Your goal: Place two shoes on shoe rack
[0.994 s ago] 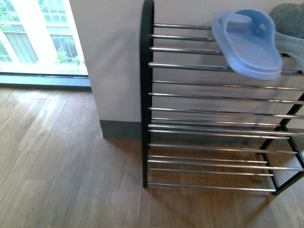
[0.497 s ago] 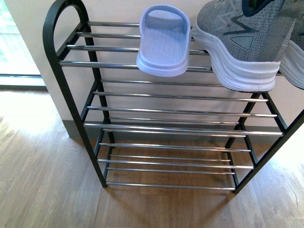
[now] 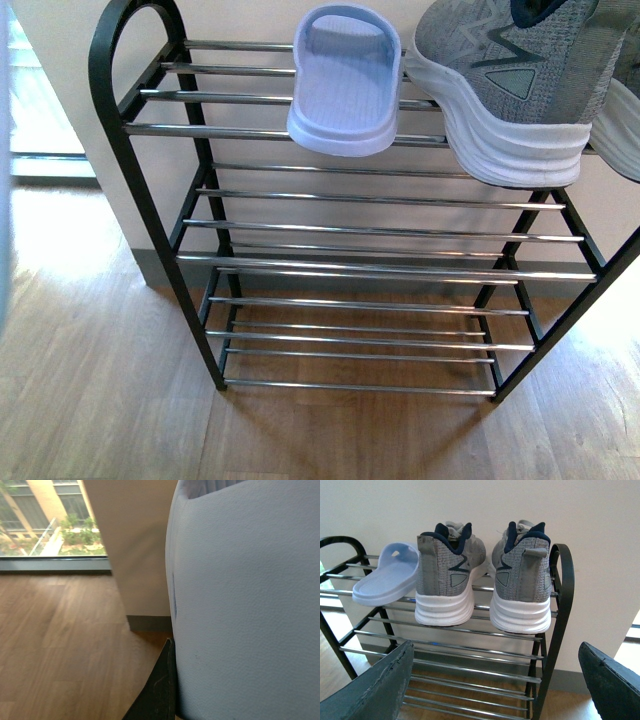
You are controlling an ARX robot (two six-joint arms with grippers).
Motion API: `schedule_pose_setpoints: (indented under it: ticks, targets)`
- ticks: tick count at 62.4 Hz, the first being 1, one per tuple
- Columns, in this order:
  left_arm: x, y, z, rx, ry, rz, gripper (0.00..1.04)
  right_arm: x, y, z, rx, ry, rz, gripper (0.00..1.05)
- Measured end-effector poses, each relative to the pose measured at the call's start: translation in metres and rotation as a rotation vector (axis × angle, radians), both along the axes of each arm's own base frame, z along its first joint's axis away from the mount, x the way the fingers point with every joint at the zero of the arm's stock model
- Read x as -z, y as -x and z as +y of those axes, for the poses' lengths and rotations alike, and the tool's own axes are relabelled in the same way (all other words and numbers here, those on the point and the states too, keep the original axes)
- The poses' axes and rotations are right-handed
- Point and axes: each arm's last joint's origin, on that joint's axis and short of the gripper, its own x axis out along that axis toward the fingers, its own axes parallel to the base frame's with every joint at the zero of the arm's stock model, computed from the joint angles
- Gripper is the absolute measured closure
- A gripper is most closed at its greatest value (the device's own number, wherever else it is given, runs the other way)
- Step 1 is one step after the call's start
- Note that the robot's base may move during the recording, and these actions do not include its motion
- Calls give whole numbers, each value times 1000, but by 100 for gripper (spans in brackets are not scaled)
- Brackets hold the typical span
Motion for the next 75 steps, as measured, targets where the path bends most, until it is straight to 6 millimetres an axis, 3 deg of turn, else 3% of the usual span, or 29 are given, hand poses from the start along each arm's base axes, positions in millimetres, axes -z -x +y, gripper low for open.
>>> schedule_pose_setpoints:
  ticks: [7, 14, 37, 57, 75]
  targets:
    - [-14, -24, -26, 61, 70, 52, 103, 0, 0, 0, 0, 0, 0, 9]
    - [-23, -67, -48, 16, 110, 120, 103, 0, 0, 0, 0, 0, 0, 9]
    - [-30, -157, -48, -113, 96, 221, 103, 0, 0, 0, 0, 0, 0, 9]
    - [-4, -197, -81, -67, -20, 312, 103, 0, 0, 0, 0, 0, 0, 9]
    - [8, -228, -86, -115, -136, 358, 103, 0, 0, 0, 0, 0, 0, 9]
